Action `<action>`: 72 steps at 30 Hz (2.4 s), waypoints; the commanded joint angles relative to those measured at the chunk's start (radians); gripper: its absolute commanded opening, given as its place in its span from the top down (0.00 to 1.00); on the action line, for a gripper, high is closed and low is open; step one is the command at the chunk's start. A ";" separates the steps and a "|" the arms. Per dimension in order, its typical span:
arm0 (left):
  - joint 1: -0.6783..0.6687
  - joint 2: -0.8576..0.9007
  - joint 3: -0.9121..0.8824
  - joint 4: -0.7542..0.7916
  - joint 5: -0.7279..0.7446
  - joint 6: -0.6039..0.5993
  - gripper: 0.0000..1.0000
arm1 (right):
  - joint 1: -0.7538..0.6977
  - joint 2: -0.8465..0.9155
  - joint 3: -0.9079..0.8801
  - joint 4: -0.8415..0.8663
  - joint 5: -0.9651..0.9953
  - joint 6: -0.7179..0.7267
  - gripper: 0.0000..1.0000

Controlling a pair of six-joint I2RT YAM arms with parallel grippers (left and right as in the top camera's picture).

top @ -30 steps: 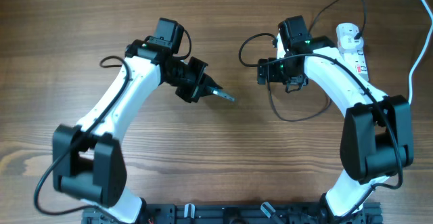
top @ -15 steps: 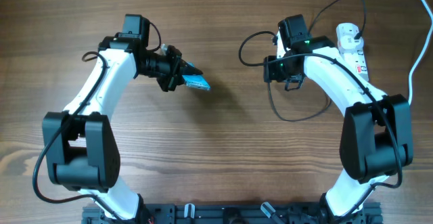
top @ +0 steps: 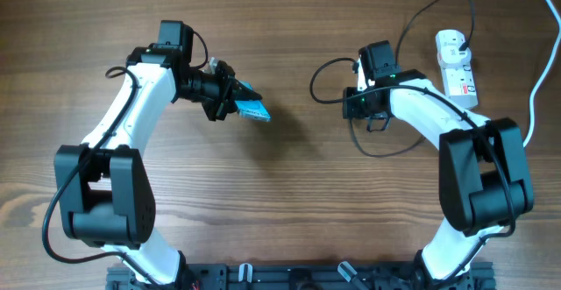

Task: Plug charger to phone and switch on socket

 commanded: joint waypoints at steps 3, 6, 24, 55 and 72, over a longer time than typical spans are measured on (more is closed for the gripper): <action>-0.016 0.004 0.014 -0.020 0.043 0.040 0.96 | 0.002 0.016 -0.041 0.108 -0.040 0.004 0.51; -0.018 0.004 0.014 -0.019 0.042 0.041 0.96 | 0.002 0.016 -0.041 0.040 -0.081 0.003 0.61; -0.018 0.004 0.014 -0.019 0.035 0.040 0.96 | 0.002 0.016 -0.041 0.124 -0.081 0.001 0.64; -0.021 0.004 0.014 -0.026 0.009 0.040 0.96 | 0.106 0.014 0.219 -0.373 0.001 -0.166 0.60; -0.021 0.004 0.014 -0.027 0.009 0.040 0.96 | 0.185 0.015 -0.065 0.084 0.182 0.039 0.81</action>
